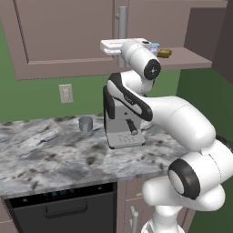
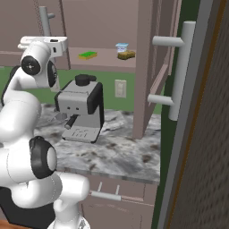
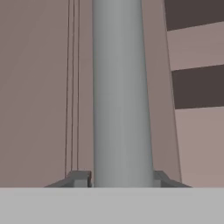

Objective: Pick the sponge and sponge from the cabinet and place them on the counter.

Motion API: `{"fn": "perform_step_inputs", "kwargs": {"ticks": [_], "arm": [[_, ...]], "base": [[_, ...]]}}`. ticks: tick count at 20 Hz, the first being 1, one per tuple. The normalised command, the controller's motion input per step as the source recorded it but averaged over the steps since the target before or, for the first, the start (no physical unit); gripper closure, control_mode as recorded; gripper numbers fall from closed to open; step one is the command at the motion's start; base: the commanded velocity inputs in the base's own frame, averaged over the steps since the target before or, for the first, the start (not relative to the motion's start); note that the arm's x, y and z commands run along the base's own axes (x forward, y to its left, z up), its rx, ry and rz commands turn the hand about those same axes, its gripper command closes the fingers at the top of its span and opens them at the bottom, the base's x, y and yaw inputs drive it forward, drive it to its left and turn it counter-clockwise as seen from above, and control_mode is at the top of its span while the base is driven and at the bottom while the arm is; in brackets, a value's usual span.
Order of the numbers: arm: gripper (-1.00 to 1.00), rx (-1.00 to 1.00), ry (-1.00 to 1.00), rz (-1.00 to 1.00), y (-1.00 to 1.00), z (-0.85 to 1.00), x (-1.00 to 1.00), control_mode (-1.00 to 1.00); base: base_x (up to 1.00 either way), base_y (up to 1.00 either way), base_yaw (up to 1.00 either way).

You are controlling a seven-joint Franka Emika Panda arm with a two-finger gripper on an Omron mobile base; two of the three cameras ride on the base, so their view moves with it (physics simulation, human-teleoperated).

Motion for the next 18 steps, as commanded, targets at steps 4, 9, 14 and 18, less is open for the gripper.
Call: {"fn": "perform_step_inputs", "kwargs": {"ticks": [4,9,14,18], "arm": [[1.00,-0.01,0.02,-0.03,0.19,0.00,0.09,-1.00],[1.00,-0.01,0.08,-0.02,0.16,0.00,0.04,-1.00],[1.00,-0.01,0.12,0.00,0.03,0.02,-0.09,-1.00],[1.00,-0.02,0.16,0.00,0.00,0.10,-0.23,-1.00]], "base": [[0.00,0.00,0.00],[0.00,0.00,0.00],[0.00,0.00,0.00],[0.00,0.00,0.00]]}}
